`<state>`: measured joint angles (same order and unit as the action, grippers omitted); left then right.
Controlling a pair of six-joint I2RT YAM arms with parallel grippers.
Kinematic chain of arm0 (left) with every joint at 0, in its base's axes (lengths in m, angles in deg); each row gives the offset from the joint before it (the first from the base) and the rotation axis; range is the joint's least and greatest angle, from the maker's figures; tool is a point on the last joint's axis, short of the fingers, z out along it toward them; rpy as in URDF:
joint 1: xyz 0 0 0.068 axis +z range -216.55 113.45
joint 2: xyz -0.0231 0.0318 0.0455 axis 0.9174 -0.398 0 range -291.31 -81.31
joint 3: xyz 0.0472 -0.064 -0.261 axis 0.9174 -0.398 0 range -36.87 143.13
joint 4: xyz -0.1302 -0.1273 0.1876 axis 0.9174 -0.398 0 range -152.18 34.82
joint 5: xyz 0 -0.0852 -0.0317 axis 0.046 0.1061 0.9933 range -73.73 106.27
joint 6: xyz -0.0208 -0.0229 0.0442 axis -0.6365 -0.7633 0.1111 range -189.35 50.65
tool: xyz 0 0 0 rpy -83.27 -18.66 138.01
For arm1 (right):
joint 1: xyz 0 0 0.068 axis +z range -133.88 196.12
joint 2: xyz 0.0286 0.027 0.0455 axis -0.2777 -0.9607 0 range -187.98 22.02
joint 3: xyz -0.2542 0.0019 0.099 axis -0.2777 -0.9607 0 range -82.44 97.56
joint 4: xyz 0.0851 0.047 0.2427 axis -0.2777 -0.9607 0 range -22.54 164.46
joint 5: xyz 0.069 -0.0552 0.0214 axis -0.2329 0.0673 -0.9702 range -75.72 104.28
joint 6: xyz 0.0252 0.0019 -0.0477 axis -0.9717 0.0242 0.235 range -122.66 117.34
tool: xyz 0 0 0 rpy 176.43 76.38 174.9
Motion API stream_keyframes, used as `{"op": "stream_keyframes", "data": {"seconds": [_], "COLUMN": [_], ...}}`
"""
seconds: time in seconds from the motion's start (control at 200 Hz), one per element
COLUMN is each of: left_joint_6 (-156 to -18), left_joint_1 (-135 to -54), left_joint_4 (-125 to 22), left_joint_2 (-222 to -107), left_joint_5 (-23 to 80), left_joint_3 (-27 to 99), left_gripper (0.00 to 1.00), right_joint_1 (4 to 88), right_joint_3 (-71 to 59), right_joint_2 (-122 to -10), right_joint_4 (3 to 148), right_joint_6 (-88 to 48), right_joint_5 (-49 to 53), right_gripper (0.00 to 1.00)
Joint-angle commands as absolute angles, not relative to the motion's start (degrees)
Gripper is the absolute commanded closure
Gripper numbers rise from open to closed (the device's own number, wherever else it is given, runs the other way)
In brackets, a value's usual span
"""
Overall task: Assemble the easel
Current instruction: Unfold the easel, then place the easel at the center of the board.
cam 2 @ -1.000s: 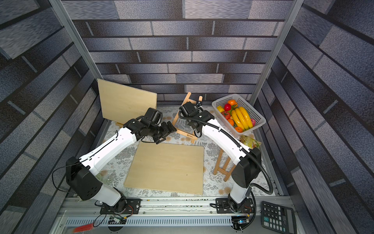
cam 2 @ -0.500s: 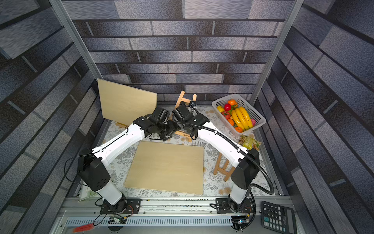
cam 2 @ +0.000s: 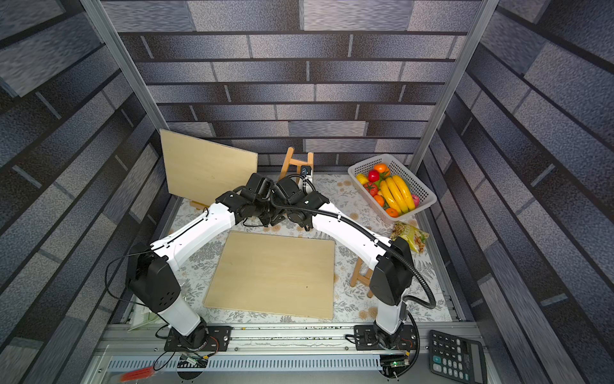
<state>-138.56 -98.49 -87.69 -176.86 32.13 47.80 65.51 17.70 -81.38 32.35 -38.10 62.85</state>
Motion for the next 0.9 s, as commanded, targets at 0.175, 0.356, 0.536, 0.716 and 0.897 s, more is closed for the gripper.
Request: {"op": "stream_keyframes", "data": {"seconds": [0.175, 0.356, 0.536, 0.716, 0.897], "left_joint_6": [-137.6, -137.6, -137.9, -137.1, -136.8], "left_joint_1": [-98.2, -98.3, -98.3, -97.3, -95.5], "left_joint_4": [-85.3, -84.9, -84.7, -86.9, -86.8], "left_joint_2": [-178.0, -178.4, -179.2, -179.4, -180.0], "left_joint_5": [32.6, 32.5, 33.0, 34.2, 35.8], "left_joint_3": [46.0, 46.0, 45.9, 46.8, 47.4], "left_gripper": [0.83, 1.00, 1.00, 1.00, 1.00], "right_joint_1": [65.9, 65.8, 65.8, 65.7, 63.8], "right_joint_3": [16.1, 12.3, 10.4, 7.6, 3.6], "right_joint_2": [-78.5, -76.6, -74.9, -68.2, -55.7], "right_joint_4": [34.8, 38.2, 40.1, 40.1, 36.6], "right_joint_6": [-40.9, -40.8, -38.8, -35.7, -32.7], "right_joint_5": [59.0, 56.2, 53.6, 44.6, 30.9], "right_gripper": [1.00, 1.00, 0.75, 0.15, 0.12]}}
